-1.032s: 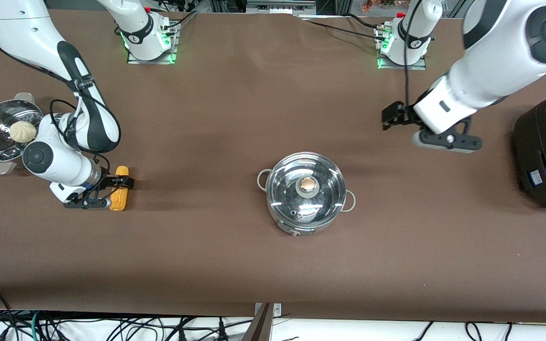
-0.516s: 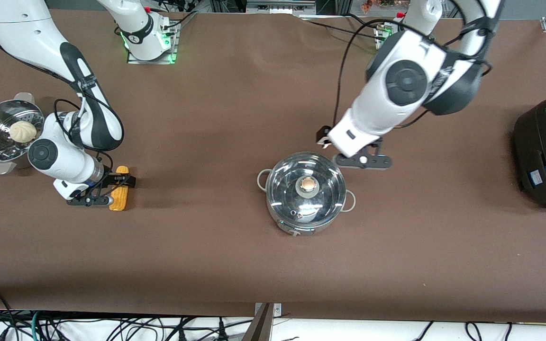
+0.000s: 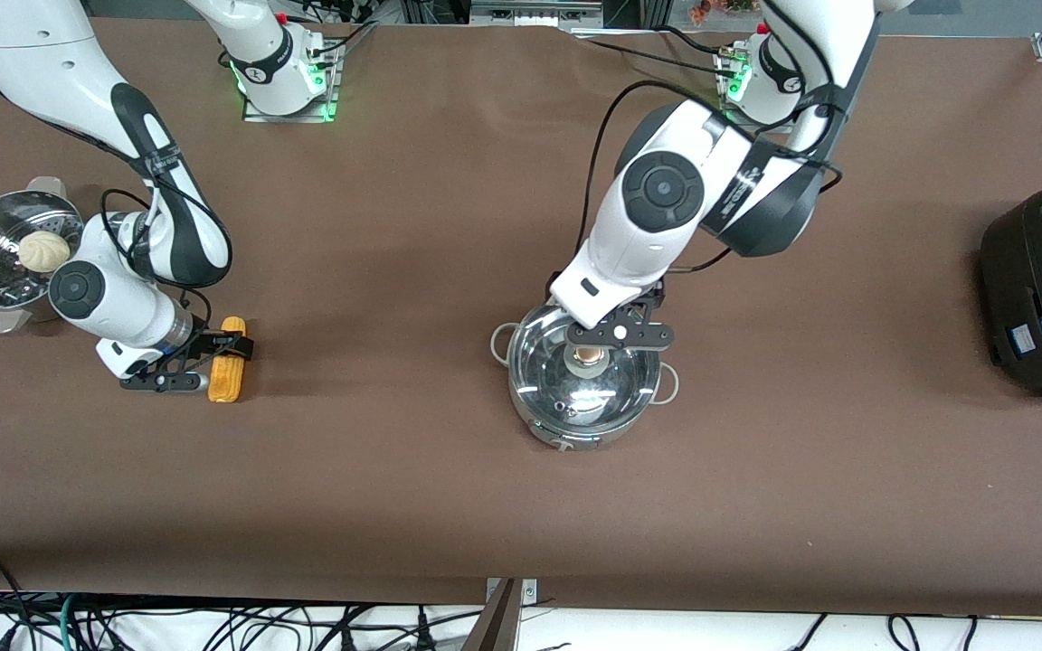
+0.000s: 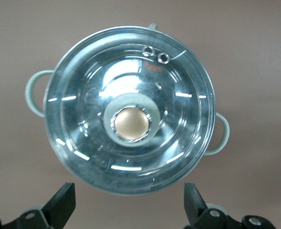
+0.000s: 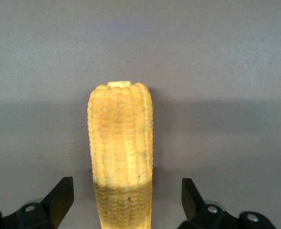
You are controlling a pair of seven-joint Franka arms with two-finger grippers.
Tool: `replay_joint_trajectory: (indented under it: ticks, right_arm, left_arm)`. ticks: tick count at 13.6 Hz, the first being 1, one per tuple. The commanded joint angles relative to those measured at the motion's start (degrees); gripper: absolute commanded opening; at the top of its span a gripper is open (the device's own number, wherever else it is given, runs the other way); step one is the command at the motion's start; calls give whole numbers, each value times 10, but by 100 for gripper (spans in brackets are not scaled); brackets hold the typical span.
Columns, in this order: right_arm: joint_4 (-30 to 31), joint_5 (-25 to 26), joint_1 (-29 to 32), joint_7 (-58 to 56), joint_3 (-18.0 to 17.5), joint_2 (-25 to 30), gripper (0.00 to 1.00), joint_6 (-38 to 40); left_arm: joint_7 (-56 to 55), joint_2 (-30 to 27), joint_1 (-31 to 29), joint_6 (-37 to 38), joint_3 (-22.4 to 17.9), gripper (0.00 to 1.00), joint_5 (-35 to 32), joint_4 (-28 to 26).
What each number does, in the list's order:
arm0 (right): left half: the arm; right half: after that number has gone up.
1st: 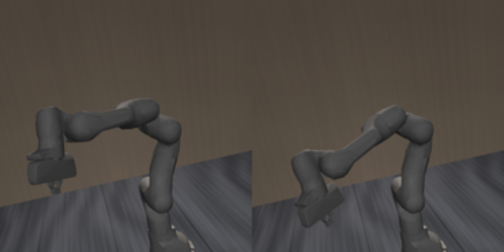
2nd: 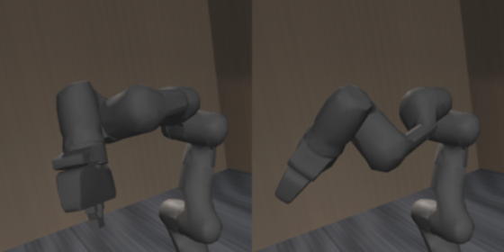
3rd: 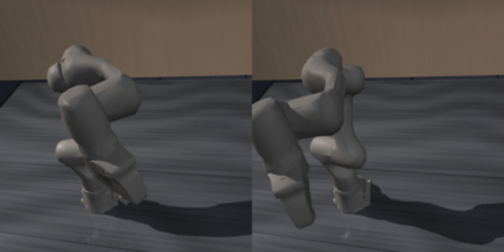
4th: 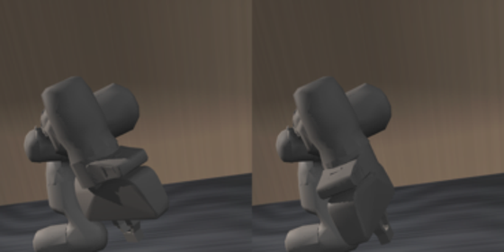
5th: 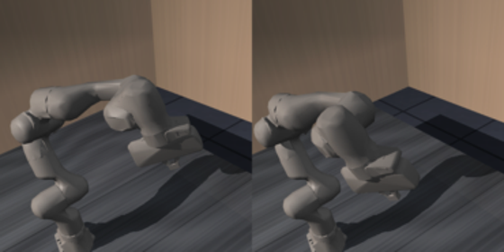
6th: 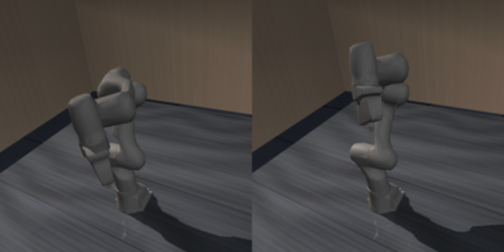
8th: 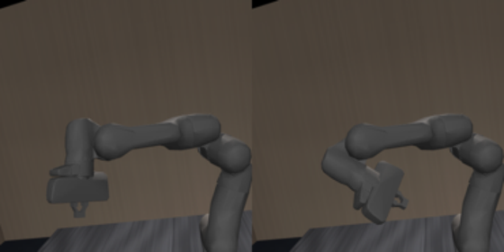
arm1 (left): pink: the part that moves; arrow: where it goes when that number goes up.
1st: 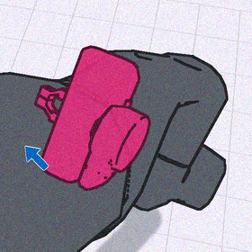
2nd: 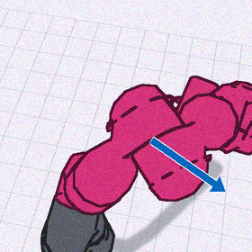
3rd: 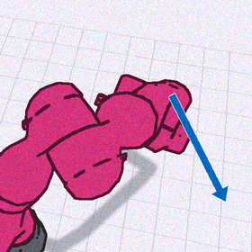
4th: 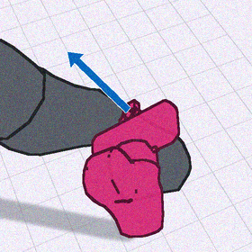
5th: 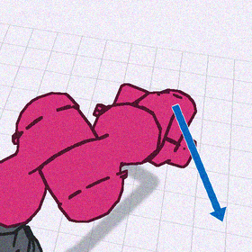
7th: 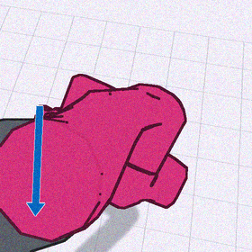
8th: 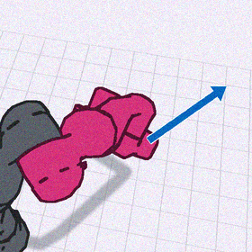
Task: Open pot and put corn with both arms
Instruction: 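Grasp the corn with the right gripper while the left gripper grasps the lid knob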
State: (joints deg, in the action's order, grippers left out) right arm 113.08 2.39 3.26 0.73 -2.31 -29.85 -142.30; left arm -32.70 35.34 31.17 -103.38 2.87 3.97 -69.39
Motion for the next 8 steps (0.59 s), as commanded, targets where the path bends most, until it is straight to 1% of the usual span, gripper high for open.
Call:
replay_joint_trajectory:
  ticks: [1, 3, 5, 6, 7, 8]
  right_arm:
    - [3, 9, 6, -2, -5, -7, 100, -26]
    - [0, 9, 6, -1, -5, -14, 100, -32]
    - [-1, 10, 6, -1, -5, -20, 100, -40]
    - [-1, 10, 5, -1, -5, -22, 100, -45]
    - [-1, 10, 6, -5, -5, -23, 98, -46]
    - [-1, 10, 5, -13, -5, -22, 71, -46]
  left_arm:
    - [-6, 50, 9, -18, -15, 100, -13, 52]
    - [-5, 61, 13, -28, -16, 100, -15, 51]
    - [8, 62, 12, -28, -16, 100, -47, 51]
    - [18, 63, 11, -29, -16, 100, -48, 51]
    - [18, 65, 10, -33, -16, 100, -48, 51]
    - [18, 68, 10, -36, -16, 100, -48, 51]
